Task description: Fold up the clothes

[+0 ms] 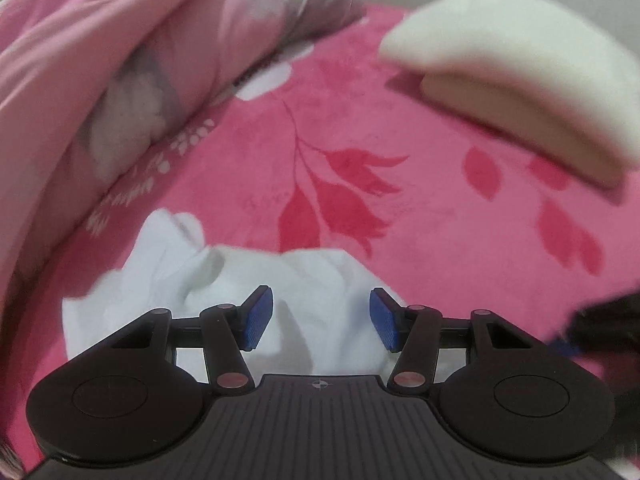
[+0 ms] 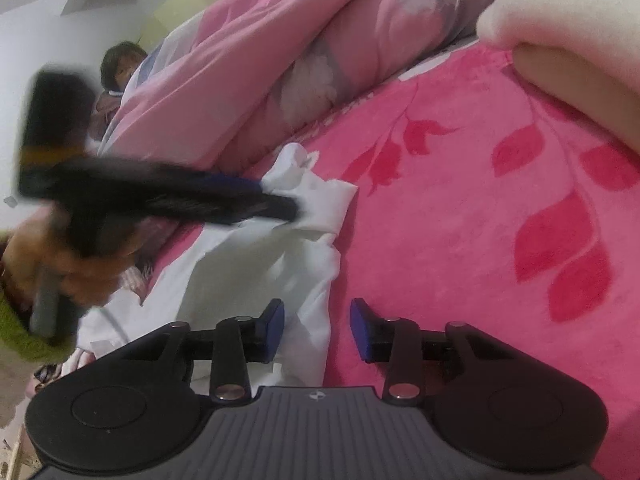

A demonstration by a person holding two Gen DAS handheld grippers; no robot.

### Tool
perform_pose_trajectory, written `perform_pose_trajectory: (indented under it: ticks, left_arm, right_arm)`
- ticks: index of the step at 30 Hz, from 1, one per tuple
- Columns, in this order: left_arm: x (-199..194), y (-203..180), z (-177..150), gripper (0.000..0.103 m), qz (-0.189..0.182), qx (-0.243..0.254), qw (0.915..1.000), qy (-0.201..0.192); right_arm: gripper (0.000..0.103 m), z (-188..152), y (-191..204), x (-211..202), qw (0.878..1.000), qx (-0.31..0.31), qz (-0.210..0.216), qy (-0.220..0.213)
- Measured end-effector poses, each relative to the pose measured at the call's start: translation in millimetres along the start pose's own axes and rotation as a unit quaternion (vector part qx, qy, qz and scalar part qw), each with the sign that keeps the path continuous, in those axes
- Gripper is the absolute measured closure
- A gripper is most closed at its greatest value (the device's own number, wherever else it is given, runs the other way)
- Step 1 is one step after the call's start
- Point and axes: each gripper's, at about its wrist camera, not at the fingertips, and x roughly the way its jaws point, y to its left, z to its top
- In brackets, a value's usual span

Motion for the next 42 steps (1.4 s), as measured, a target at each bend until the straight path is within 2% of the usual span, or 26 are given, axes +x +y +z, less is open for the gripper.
perform_pose_trajectory:
  ticks: [3,6,8,10,12,14,15,17,19,22,26,28,30,31,32,34,35,36,37,39,42]
  left_arm:
    - [23,-13,12,0.050,0.021,0.028,0.9992,0.020]
    - [34,-18,16,0.054,0.024,0.044,0.9982,0.034]
    - [33,-14,17,0.071,0.013,0.030,0.9989,0.035]
    - [31,-9,18,0.098,0.002,0.008,0.9992,0.038]
    - [30,1,18,0.101,-0.010,-0.022,0.9991,0.035]
    - [27,18,14,0.102,-0.046,-0.077,0.9957,0.022]
    - [24,28,12,0.103,-0.068,-0.110,0.9914,0.014]
    - [22,53,5,0.103,-0.120,-0.180,0.9764,-0.005]
    - [22,74,-2,0.103,-0.153,-0.238,0.9589,-0.019]
    - [26,93,-14,0.103,-0.184,-0.295,0.9365,-0.050]
    - [25,107,-31,0.103,-0.206,-0.338,0.9119,-0.110]
    - [25,117,-38,0.103,-0.205,-0.370,0.8950,-0.141]
    - [28,128,-41,0.103,-0.200,-0.397,0.8836,-0.147]
    - [29,132,-40,0.103,-0.203,-0.399,0.8829,-0.141]
    - [31,135,-38,0.103,-0.209,-0.397,0.8838,-0.133]
    - [31,120,-31,0.102,-0.190,-0.352,0.9094,-0.115]
    - [30,111,-27,0.098,-0.178,-0.325,0.9226,-0.106]
    - [30,102,-24,0.084,-0.167,-0.299,0.9347,-0.096]
    - [29,93,-20,0.065,-0.154,-0.272,0.9459,-0.087]
    - [28,76,-13,0.053,-0.130,-0.217,0.9651,-0.068]
    - [26,49,-3,0.054,-0.092,-0.133,0.9861,-0.039]
  right_arm:
    - [0.076,-2,2,3,1.000,-0.011,-0.003,-0.002]
    - [0.080,-3,2,3,1.000,-0.016,-0.004,-0.004]
    - [0.081,-3,1,3,1.000,-0.014,-0.004,-0.004]
    - [0.084,-4,0,2,1.000,-0.013,-0.003,-0.005]
    - [0.087,-4,-1,2,1.000,-0.011,-0.003,-0.005]
    - [0.089,-5,-2,2,1.000,-0.010,-0.003,-0.006]
    - [0.089,-5,-2,2,1.000,-0.009,-0.003,-0.006]
    - [0.090,-5,-3,2,1.000,-0.008,-0.003,-0.007]
    - [0.092,-5,-3,2,1.000,-0.007,-0.004,-0.007]
    - [0.093,-6,-3,2,1.000,-0.007,-0.006,-0.007]
    - [0.094,-6,-2,2,1.000,-0.008,-0.007,-0.008]
    - [0.095,-6,-2,2,1.000,-0.009,-0.008,-0.008]
    - [0.095,-6,-2,2,1.000,-0.010,-0.008,-0.008]
    - [0.095,-6,-3,2,1.000,-0.010,-0.008,-0.008]
    - [0.095,-6,-3,2,1.000,-0.010,-0.007,-0.007]
    - [0.095,-6,-4,2,1.000,-0.008,-0.006,-0.007]
    - [0.096,-6,-4,2,1.000,-0.006,-0.004,-0.007]
    - [0.095,-6,-5,2,1.000,-0.005,-0.003,-0.007]
    - [0.095,-6,-6,2,1.000,-0.003,-0.002,-0.007]
    - [0.095,-6,-6,2,1.000,-0.001,0.000,-0.007]
    - [0.095,-7,-6,1,1.000,0.000,0.001,-0.008]
